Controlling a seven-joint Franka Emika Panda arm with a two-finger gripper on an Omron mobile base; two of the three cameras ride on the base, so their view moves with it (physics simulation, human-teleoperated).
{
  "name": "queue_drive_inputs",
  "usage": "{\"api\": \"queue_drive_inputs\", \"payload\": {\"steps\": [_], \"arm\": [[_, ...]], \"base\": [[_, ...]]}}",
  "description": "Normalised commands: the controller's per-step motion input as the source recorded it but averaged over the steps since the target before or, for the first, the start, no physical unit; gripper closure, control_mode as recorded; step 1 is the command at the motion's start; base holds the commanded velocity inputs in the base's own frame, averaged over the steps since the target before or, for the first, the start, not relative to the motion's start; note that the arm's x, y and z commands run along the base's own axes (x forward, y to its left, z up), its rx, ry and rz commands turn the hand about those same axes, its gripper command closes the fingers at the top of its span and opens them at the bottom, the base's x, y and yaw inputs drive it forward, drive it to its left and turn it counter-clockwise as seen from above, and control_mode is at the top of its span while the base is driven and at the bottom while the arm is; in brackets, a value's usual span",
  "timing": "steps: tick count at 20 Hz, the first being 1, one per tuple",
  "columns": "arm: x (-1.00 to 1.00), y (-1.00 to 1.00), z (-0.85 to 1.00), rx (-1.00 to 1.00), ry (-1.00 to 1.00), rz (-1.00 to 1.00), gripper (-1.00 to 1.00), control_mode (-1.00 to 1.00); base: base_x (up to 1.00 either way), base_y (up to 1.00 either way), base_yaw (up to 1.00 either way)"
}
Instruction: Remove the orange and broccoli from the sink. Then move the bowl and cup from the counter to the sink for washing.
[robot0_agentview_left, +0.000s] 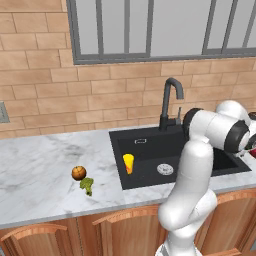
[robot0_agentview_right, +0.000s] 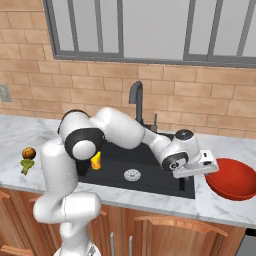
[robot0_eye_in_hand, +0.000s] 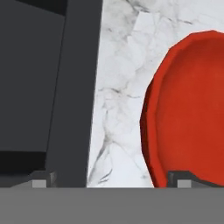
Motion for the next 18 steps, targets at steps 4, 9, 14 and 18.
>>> {"api": "queue_drive_inputs", "payload": {"steps": [4,9,14,18], "arm": [[0.21,-0.32,-0.1,0.0,0.0,0.0,-1.0,-1.0],[0.16,-0.33,-0.01,0.0,0.0,0.0,-1.0,-1.0],[0.11,-0.3,0.02,0.0,0.0,0.0,-1.0,-1.0],[0.02,-0.15,-0.08,0.0,0.06,0.0,1.0,-1.0]], "base": [[0.0,0.0,0.0],[0.0,0.0,0.0],[0.0,0.0,0.0],[0.0,0.0,0.0]]}}
